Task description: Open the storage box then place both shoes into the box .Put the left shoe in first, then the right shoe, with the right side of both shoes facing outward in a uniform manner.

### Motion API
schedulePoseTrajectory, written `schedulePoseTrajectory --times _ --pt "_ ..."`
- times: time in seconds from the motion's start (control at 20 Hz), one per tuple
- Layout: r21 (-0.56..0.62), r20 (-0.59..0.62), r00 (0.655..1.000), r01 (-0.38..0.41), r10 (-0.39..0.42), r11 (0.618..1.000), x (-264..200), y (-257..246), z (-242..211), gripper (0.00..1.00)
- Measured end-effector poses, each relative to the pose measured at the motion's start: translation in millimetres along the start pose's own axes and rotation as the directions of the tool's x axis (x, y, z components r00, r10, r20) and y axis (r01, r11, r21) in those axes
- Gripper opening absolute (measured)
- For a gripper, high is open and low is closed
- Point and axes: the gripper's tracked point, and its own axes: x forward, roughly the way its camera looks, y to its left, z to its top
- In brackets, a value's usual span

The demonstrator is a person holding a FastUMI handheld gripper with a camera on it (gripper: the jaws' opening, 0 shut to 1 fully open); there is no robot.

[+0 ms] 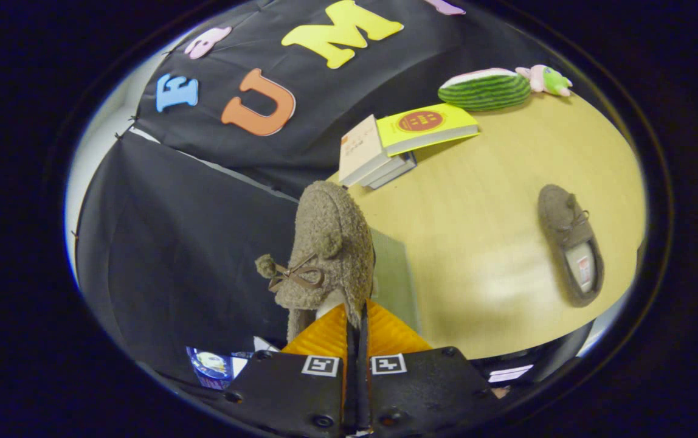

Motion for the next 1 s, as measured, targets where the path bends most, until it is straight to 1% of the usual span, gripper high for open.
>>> schedulePoseTrajectory --times 0.05,0.15,0.3,0.5,0.7,0.85,1.0 --pt "0.004 0.003 1.0 -0.005 0.005 1.0 8 16 -3 0.06" --pt "0.007 0.02 1.0 0.017 -0.017 1.0 32 38 -6 0.06" --pt "-0.008 -0.015 0.998 0.063 -0.063 0.998 78 51 -23 0.06" --pt "-0.004 -0.072 0.988 0.138 -0.138 0.99 132 39 -47 0.06" --pt "0.006 -0.112 0.973 0.203 -0.201 0.979 175 23 -68 0.06" --pt "0.022 -0.118 0.965 0.236 -0.232 0.971 195 14 -78 0.06" --pt "-0.004 -0.127 0.961 0.248 -0.247 0.969 208 13 -85 0.09"
